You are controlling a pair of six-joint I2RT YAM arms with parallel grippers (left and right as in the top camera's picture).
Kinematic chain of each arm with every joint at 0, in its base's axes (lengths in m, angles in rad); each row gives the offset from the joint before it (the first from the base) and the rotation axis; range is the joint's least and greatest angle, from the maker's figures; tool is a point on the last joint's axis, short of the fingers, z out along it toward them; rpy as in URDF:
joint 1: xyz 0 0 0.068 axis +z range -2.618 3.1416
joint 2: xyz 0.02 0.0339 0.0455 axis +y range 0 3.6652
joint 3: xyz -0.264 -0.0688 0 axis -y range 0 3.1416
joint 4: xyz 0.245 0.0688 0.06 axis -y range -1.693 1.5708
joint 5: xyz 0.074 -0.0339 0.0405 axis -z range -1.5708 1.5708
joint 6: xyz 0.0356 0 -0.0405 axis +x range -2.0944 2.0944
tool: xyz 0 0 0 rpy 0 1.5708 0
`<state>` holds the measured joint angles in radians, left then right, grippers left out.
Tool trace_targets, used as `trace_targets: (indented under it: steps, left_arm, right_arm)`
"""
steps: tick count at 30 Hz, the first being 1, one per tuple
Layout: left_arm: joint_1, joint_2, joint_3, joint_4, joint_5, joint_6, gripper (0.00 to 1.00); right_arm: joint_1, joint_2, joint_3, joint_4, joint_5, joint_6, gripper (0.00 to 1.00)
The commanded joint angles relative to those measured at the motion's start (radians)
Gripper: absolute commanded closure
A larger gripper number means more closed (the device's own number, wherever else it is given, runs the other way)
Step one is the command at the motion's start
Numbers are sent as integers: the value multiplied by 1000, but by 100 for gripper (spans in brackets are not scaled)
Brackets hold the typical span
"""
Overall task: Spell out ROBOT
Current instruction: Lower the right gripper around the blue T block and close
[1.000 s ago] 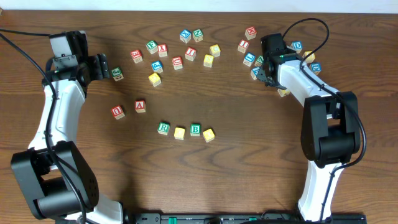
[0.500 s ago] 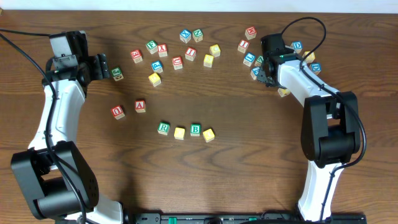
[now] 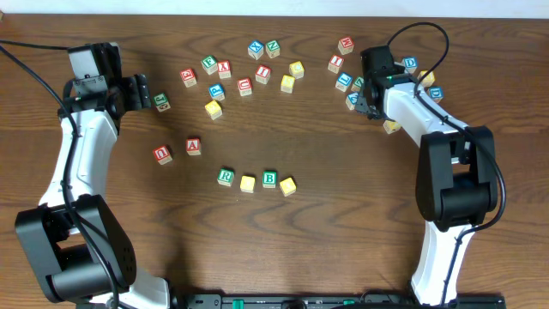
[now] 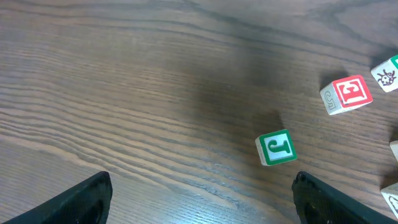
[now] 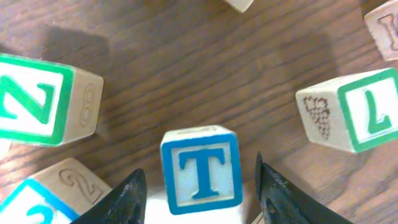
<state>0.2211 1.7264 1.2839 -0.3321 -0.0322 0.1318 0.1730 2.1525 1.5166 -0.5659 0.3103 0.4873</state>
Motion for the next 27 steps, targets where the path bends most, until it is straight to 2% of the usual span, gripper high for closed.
trace_targets:
  steps: [1,12,14,18,27]
  left_arm:
    - [3,0,-5,5,-2,6,9]
    - [3,0,-5,5,-3,6,9]
    - [3,0,-5,5,-3,6,9]
    - [3,0,-5,4,-3,6,9]
    - [3,0,-5,4,-3,6,9]
  right_arm:
    - [-21,7,14,6,20,-14,48]
    - [-35,7,35,-11,-45,-58,52]
    - [-36,7,35,-11,-45,-59,55]
    - [-36,7,35,-16,-45,-58,66]
    - [-36,7,35,-18,-44,-59,64]
